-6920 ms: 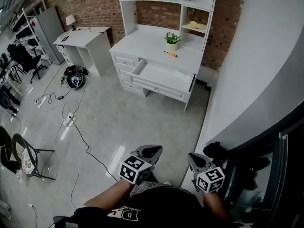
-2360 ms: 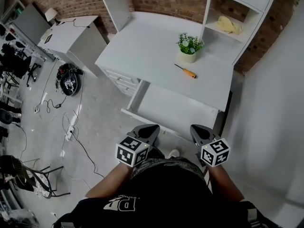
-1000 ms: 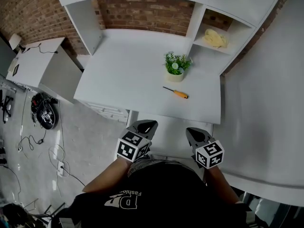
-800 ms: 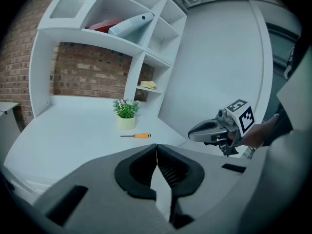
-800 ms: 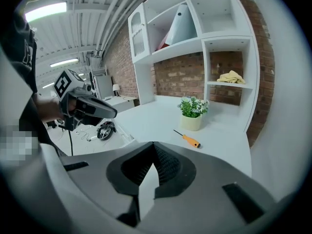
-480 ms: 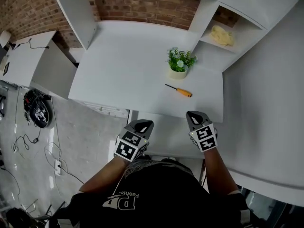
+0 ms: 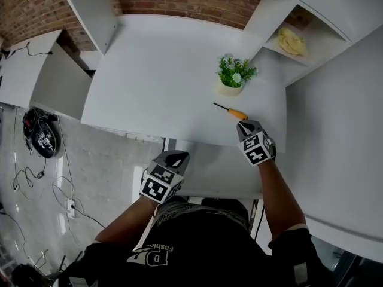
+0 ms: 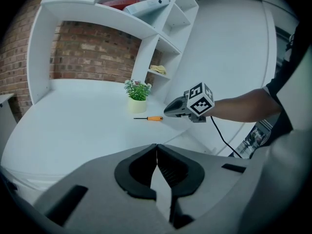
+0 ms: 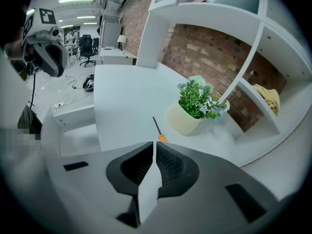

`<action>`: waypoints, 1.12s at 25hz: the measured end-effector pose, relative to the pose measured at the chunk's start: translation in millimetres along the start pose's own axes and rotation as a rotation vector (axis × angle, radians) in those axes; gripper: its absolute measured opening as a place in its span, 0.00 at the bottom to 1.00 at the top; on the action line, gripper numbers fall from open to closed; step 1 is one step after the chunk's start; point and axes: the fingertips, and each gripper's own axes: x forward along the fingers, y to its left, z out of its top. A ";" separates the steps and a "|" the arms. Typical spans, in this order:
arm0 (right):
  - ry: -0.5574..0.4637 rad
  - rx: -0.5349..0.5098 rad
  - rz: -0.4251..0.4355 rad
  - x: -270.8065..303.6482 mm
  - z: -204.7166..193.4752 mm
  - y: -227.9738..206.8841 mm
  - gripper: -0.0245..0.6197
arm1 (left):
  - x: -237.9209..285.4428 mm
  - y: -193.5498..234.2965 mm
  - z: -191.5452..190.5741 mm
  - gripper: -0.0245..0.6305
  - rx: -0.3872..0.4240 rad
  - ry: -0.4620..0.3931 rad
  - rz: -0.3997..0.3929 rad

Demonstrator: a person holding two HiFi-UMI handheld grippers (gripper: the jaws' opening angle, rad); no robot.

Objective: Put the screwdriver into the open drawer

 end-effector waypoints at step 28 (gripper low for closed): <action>0.290 -0.313 0.338 114.1 -25.4 -19.2 0.18 | -9.9 3.6 -41.8 0.07 -0.214 -0.014 0.153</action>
